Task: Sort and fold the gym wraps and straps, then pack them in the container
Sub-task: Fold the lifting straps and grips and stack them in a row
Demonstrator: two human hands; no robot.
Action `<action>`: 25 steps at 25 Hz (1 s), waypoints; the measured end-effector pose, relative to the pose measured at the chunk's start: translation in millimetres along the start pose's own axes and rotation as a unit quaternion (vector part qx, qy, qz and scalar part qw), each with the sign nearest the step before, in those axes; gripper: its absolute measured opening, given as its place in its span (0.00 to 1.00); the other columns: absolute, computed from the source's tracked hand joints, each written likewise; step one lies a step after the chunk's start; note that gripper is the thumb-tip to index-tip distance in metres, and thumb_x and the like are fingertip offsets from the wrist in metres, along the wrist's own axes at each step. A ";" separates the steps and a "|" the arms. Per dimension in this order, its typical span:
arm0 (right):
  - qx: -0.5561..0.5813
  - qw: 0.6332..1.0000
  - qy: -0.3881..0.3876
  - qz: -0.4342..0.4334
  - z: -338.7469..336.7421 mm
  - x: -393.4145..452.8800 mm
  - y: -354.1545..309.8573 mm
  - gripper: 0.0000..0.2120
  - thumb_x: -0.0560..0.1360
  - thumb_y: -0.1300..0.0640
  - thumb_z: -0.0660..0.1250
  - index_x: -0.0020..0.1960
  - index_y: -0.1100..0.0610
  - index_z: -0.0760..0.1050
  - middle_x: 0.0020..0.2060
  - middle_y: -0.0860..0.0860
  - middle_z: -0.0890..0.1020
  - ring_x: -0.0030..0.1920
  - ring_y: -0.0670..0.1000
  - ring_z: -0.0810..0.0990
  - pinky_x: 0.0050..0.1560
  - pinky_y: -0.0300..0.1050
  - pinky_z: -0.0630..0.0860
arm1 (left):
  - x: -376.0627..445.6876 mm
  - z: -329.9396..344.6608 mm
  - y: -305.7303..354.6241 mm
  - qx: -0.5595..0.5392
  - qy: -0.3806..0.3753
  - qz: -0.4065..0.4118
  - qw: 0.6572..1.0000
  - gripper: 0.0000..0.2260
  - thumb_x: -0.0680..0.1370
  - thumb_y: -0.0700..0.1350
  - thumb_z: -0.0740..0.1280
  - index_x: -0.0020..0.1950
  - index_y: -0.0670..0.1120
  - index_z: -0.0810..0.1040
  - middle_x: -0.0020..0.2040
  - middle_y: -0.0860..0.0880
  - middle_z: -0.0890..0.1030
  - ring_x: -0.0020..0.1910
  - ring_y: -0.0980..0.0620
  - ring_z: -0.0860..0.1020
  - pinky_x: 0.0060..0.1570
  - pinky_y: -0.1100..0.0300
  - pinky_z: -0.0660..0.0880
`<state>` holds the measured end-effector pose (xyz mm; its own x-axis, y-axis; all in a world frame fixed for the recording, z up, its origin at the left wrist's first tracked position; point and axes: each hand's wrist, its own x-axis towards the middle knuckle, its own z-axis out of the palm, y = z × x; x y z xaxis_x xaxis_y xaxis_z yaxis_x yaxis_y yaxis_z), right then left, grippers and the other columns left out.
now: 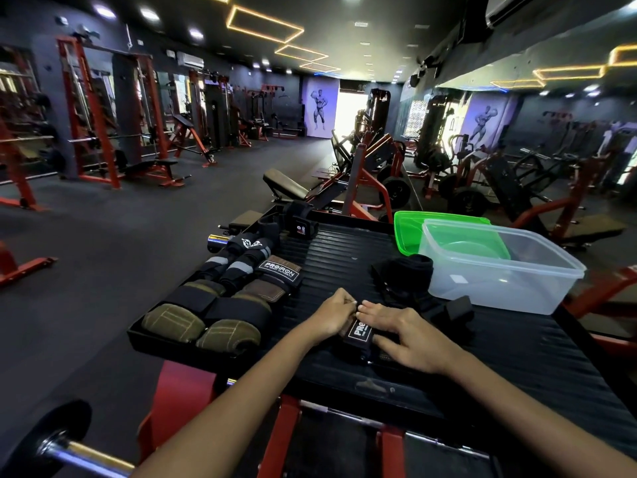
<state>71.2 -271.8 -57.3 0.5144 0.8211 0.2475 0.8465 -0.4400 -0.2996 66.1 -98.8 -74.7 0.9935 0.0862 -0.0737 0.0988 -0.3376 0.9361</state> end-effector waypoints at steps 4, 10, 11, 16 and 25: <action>-0.099 0.994 -0.033 -0.040 -0.3 -5.8 -0.6 0.36 0.71 0.39 0.58 0.73 0.59 0.62 0.72 0.55 0.65 0.74 0.48 0.58 0.75 0.43 0.56 | -0.8 0.3 -0.3 -0.034 0.031 0.000 0.999 0.09 0.79 0.39 0.60 0.40 0.49 0.68 0.37 0.50 0.73 0.34 0.56 0.71 0.33 0.64 0.68; -0.193 0.979 -0.021 -0.059 4.1 9.0 -5.5 0.39 0.70 0.38 0.65 0.72 0.61 0.62 0.70 0.59 0.67 0.72 0.56 0.65 0.71 0.46 0.60 | -2.4 -7.7 8.1 -0.130 0.089 -0.047 0.986 0.09 0.75 0.33 0.63 0.38 0.45 0.73 0.36 0.48 0.76 0.34 0.55 0.73 0.31 0.66 0.70; -0.193 0.979 -0.003 -0.067 8.7 10.0 -4.4 0.36 0.71 0.39 0.64 0.71 0.61 0.64 0.68 0.60 0.71 0.69 0.57 0.69 0.69 0.48 0.64 | -4.3 -9.2 8.3 -0.160 0.090 -0.055 0.981 0.08 0.75 0.35 0.63 0.38 0.44 0.74 0.36 0.48 0.76 0.33 0.54 0.73 0.30 0.65 0.69; 0.167 0.964 0.193 0.079 1.5 8.2 3.6 0.12 0.75 0.52 0.64 0.57 0.51 0.70 0.37 0.45 0.78 0.36 0.39 0.75 0.41 0.33 0.70 | -17.2 -12.5 7.1 -0.062 0.046 0.083 0.994 0.14 0.80 0.56 0.59 0.48 0.48 0.79 0.44 0.49 0.81 0.42 0.57 0.78 0.43 0.65 0.74; 0.328 0.916 0.183 0.137 4.8 13.6 22.2 0.09 0.79 0.60 0.60 0.53 0.50 0.75 0.48 0.44 0.80 0.46 0.33 0.76 0.52 0.26 0.68 | -17.8 -10.4 3.6 0.086 0.037 0.174 0.980 0.18 0.68 0.50 0.76 0.54 0.49 0.75 0.37 0.59 0.77 0.36 0.68 0.74 0.40 0.74 0.69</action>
<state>96.3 -268.7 -65.0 0.8089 0.4829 0.3355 0.4748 -0.1996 -0.8572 48.1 -91.8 -66.5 0.9626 0.0043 0.2709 -0.2308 -0.5105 0.8283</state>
